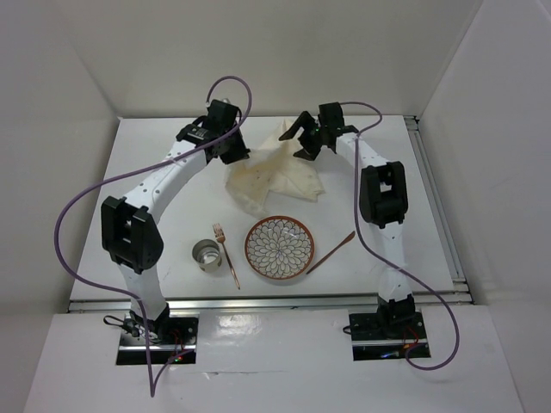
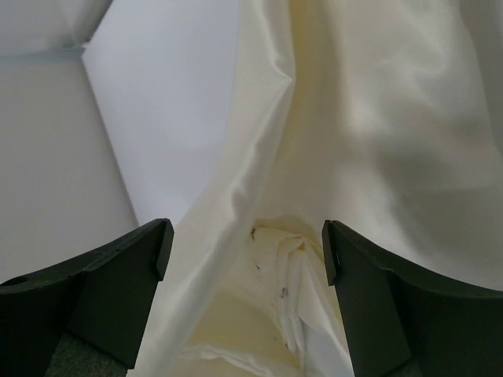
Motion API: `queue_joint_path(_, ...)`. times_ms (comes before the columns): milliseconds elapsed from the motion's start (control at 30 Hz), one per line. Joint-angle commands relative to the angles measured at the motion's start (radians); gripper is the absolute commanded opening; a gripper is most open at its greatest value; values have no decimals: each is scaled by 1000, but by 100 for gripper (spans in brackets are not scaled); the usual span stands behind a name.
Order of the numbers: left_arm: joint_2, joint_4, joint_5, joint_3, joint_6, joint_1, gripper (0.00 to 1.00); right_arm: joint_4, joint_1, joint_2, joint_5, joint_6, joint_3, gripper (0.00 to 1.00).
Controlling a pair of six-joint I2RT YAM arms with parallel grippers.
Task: Set the dinner table for one person
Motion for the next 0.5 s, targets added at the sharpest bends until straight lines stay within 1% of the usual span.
queue_joint_path(0, -63, 31, 16, -4, 30, 4, 0, 154, -7, 51, -82, 113, 54, 88)
queue_joint_path(33, -74, 31, 16, -4, 30, 4, 0, 154, 2, 71, -82, 125, 80, 88)
queue_joint_path(67, -74, 31, 16, -4, 39, 4, 0, 154, 2, 90, -93, 125, 104, 85)
queue_joint_path(100, -85, 31, 5, -4, 39, 13, 0, 154, 2, 131, -93, 136, 154, 85)
queue_joint_path(167, -94, 31, 5, -4, 50, 13, 0, 145, 13, 186, -111, 145, 225, 80)
queue_joint_path(267, -114, 31, -4, -4, 60, 23, 0, 128, 32, 226, -101, 145, 283, 79)
queue_joint_path(367, -123, 31, -13, -4, 71, 23, 0, 171, 33, 249, -101, 170, 303, 72)
queue_joint_path(400, -123, 22, -13, -4, 82, 32, 0, 189, 33, 249, -101, 180, 321, 68)
queue_joint_path(467, -132, 22, -13, -4, 82, 32, 0, 227, 33, 263, -101, 191, 322, 46)
